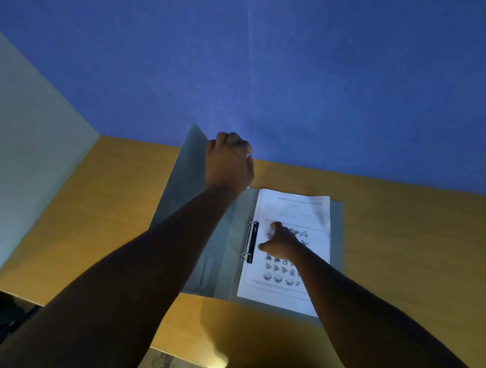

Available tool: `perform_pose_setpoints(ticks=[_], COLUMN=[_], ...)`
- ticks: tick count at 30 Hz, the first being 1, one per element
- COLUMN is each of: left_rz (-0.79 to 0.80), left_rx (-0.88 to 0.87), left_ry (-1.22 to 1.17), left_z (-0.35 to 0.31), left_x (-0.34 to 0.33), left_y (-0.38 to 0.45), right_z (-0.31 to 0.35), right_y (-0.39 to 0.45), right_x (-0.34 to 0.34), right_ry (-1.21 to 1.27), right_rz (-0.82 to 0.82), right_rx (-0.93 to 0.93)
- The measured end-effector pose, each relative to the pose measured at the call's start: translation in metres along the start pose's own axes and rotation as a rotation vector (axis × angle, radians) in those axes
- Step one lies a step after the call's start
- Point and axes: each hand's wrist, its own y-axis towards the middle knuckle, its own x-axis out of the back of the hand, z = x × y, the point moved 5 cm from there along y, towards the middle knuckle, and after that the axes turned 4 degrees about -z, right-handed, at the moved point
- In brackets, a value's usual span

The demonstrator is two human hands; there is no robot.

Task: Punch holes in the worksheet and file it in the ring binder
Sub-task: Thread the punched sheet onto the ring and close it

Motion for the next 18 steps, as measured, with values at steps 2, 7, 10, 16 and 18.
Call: perform_pose_setpoints(ticks=[2, 7, 10, 16, 18], left_rz=[0.042, 0.096, 0.144, 0.176, 0.183], left_rx=[0.039, 0.208, 0.337, 0.454, 0.454], left_ry=[0.059, 0.183, 0.169, -0.025, -0.050], left_z=[0.009, 0.029, 0.038, 0.035, 0.030], left_x=[0.007, 0.024, 0.031, 0.050, 0.055], left_y=[0.008, 0.020, 0.021, 0.027, 0.032], right_z=[-0.003, -0.008, -0.012, -0.018, -0.020], right_y=[-0.002, -0.009, -0.012, -0.015, -0.017], right_x=[0.001, 0.004, 0.005, 0.008, 0.009], right_ry=[-0.012, -0.034, -0.038, 0.037, 0.054], right_rz=[0.019, 0.022, 0.028, 0.037, 0.036], right_rx=[0.010, 0.015, 0.009, -0.016, -0.021])
